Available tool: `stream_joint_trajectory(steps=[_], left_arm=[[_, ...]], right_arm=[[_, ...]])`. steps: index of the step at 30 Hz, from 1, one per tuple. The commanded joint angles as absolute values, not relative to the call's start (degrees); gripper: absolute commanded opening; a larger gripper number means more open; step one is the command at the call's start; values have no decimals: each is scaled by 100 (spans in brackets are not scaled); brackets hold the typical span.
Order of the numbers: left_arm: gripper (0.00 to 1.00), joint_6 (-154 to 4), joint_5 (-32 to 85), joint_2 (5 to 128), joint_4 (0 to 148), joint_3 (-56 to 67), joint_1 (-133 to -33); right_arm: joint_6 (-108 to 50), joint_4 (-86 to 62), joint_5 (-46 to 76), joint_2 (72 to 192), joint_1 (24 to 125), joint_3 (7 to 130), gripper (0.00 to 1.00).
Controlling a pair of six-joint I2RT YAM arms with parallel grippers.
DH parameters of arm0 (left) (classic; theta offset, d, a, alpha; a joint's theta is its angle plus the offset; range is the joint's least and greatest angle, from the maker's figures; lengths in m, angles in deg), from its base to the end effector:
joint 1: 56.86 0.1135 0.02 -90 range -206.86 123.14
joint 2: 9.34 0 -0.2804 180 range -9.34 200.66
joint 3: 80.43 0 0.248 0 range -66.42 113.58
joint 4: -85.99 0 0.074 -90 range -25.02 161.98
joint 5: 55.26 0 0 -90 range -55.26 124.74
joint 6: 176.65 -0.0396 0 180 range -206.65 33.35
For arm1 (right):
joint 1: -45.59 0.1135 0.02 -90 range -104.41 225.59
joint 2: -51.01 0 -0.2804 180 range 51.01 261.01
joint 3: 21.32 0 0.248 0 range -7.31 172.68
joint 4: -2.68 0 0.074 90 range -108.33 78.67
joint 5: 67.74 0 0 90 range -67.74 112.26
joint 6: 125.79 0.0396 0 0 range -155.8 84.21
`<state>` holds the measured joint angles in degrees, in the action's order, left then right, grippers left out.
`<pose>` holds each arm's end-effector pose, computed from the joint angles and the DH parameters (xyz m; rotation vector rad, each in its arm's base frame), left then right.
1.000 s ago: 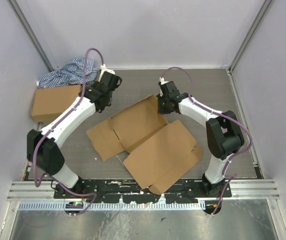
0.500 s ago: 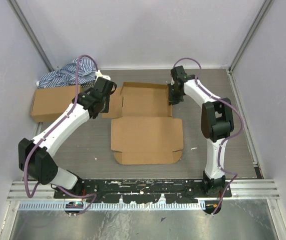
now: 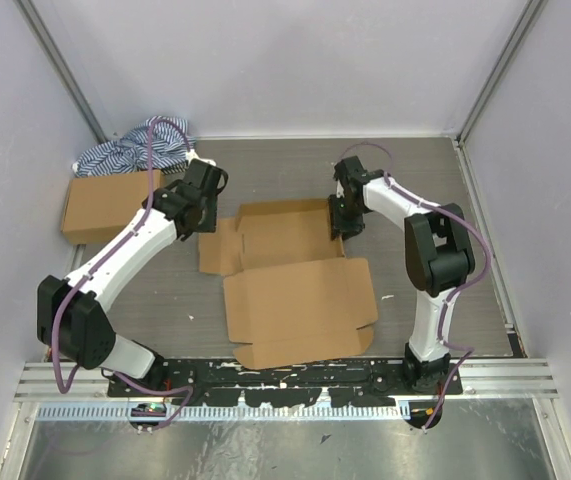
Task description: Fold the paper box
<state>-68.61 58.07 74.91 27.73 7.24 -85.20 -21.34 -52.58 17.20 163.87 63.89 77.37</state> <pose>0.2741 -0.1300 0.3171 0.0596 2.4253 0.1574 0.3874 0.1318 0.2050 -0.1169 2.8078 0.2629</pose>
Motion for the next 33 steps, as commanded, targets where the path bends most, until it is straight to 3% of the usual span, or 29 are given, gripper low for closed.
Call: stream_joint_trajectory(steps=[1,2,6,15,16,19,20,21,22,23,24,26,29,33], left_arm=[[46,-6725,5631,7325,2812,530,-8499],[46,-6715,5648,7316,2810,515,-8498],[46,-6687,5762,7172,2770,428,-8494],[47,-6479,5821,6593,2780,-65,-8360],[46,-6458,5803,6546,2776,-105,-8358],[47,-6405,5745,6393,2769,-186,-8349],[47,-6386,5733,6388,2771,-221,-8349],[47,-6362,5706,6150,2807,-288,-8349],[46,-6327,5674,6070,2886,-341,-8349],[47,-6285,5631,5989,2971,-413,-8349],[46,-6265,5575,5923,3084,-497,-8342],[47,-6219,5479,5852,3199,-596,-8336],[47,-6144,5377,5843,3194,-650,-8325],[46,-6074,5206,5722,3349,-777,-8323]], right_arm=[[-2124,-5188,1809,15954,6444,7440,47],[-2080,-5156,1892,15931,6439,7487,52],[-1997,-5177,2109,16056,6439,7976,55],[-1749,-5142,2163,16094,6439,8822,53],[-1735,-5111,2199,15991,6438,8852,51],[-1635,-4853,2501,15189,6432,8743,32],[-1480,-4365,2542,14776,6434,8521,22],[-1158,-4072,2595,14401,6439,8273,20],[-974,-3718,2538,14052,6439,7941,41],[-1185,-3128,2177,13784,6419,7491,53],[-1550,-2563,1524,13576,6364,7055,53],[-1693,-2332,693,13448,6305,6794,5],[-1482,-2341,880,13445,6265,6531,1],[-782,-2534,-280,13718,5689,6553,1]])
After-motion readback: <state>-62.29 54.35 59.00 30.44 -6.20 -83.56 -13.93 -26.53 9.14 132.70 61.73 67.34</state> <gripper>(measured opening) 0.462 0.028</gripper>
